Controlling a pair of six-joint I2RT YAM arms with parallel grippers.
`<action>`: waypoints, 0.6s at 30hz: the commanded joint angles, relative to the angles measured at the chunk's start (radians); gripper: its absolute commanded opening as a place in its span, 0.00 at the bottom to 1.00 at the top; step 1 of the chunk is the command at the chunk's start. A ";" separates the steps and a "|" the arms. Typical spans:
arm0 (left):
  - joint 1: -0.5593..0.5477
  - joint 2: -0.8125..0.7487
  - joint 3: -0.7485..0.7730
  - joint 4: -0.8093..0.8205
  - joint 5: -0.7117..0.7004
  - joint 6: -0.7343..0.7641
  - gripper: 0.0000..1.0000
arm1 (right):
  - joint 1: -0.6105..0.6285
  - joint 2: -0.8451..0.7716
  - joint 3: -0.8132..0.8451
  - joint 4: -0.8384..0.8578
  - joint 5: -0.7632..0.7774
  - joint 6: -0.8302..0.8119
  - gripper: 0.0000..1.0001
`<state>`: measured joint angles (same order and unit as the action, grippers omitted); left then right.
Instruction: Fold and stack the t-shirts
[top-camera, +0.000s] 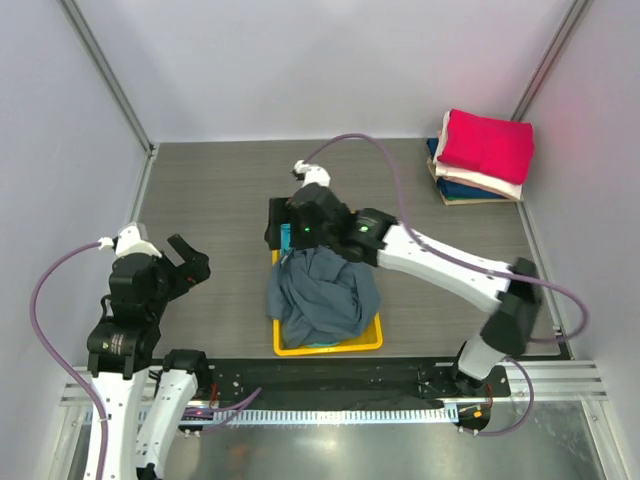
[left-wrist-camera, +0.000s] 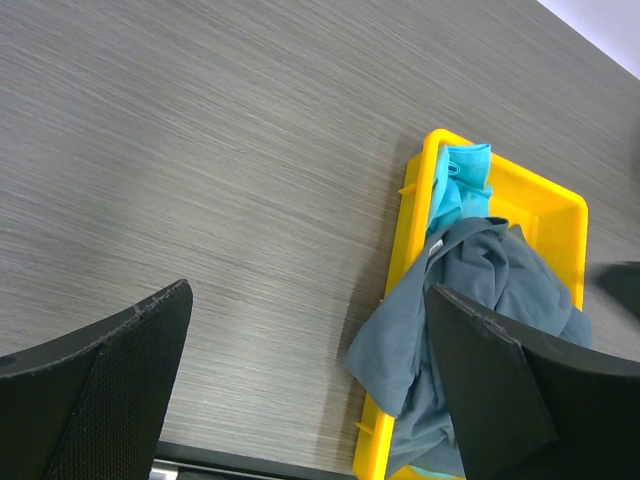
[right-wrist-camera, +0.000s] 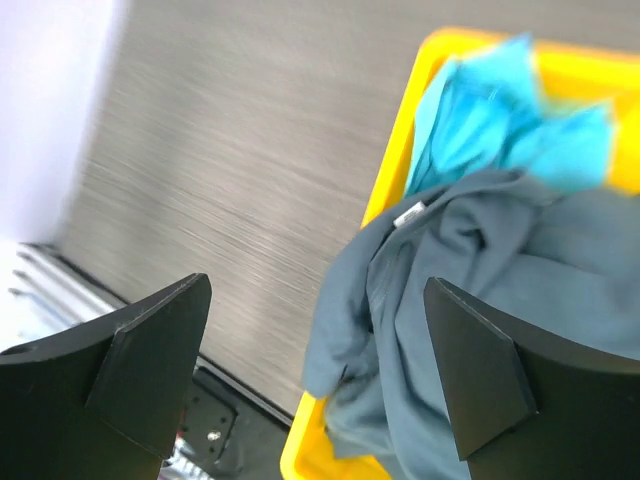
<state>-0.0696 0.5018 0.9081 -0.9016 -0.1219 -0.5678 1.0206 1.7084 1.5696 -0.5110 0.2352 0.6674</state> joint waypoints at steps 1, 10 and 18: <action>0.007 0.001 0.015 0.033 -0.022 0.009 1.00 | 0.003 -0.196 -0.050 -0.050 0.102 -0.080 0.95; 0.007 0.017 0.002 0.043 -0.004 0.002 1.00 | 0.031 -0.443 -0.409 -0.126 0.076 0.023 0.94; 0.007 0.018 0.000 0.040 -0.004 -0.001 1.00 | 0.084 -0.460 -0.572 -0.132 0.112 0.120 0.87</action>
<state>-0.0696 0.5217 0.9081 -0.9016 -0.1211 -0.5686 1.0935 1.2633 0.9977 -0.6643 0.3126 0.7368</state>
